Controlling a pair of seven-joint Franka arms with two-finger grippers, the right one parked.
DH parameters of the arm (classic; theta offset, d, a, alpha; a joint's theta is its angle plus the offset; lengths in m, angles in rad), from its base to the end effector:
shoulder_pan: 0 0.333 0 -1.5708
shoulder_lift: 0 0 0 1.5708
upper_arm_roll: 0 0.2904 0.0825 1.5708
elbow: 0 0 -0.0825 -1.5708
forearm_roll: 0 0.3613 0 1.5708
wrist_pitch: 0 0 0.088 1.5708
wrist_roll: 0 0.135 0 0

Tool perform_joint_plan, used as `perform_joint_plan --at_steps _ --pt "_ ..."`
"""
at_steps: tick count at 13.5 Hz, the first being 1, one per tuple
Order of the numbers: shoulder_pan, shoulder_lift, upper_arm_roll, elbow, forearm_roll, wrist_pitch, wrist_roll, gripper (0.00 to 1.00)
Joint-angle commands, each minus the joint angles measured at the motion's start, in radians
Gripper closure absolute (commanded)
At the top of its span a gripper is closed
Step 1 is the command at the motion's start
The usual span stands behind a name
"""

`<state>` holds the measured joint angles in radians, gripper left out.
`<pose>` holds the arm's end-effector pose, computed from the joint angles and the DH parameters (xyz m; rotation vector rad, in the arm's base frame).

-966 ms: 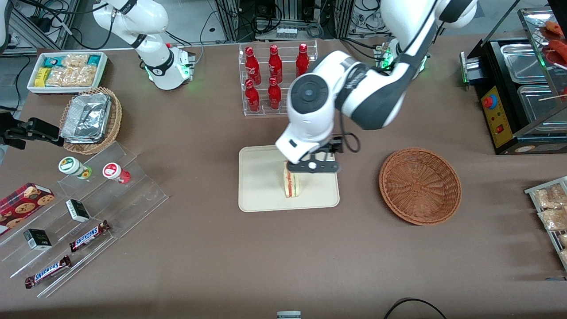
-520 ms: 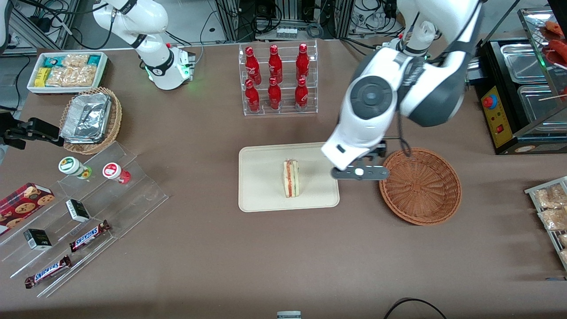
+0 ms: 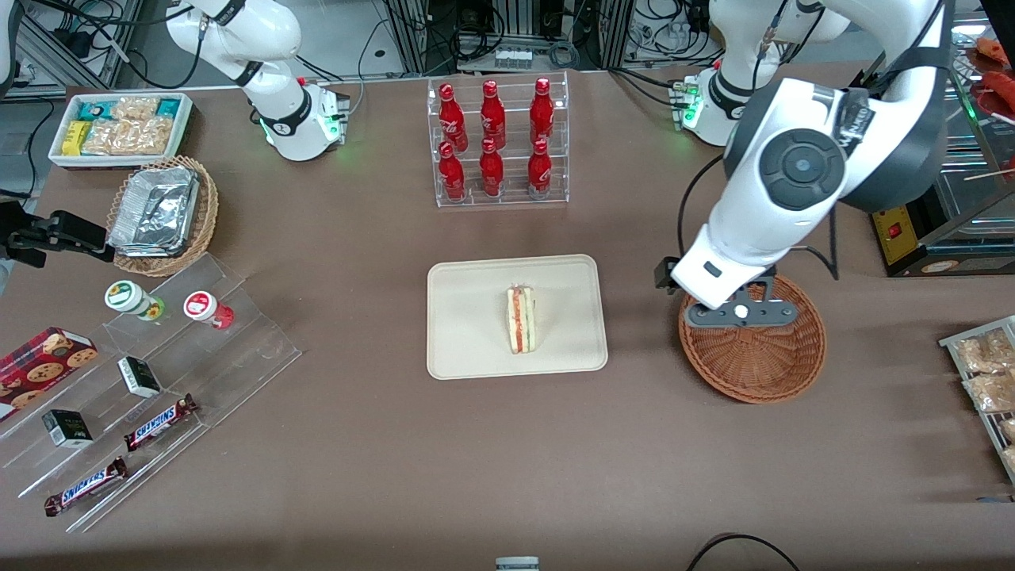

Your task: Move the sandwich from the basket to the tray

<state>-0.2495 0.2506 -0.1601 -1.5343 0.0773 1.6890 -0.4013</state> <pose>0.5544 -0.2217 0.4566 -3.0695 0.0275 0.1085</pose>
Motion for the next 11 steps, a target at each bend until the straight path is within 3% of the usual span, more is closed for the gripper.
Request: perform_joint_plan --at_steps 1,5,11 --pt "0.102 -0.121 -0.018 -0.140 -0.024 0.047 0.080 0.00" --pt "0.246 -0.197 -0.096 -0.182 -0.050 -0.038 0.087 0.00" --pt "0.299 -0.267 -0.092 -0.153 -0.054 -0.222 0.182 0.00"
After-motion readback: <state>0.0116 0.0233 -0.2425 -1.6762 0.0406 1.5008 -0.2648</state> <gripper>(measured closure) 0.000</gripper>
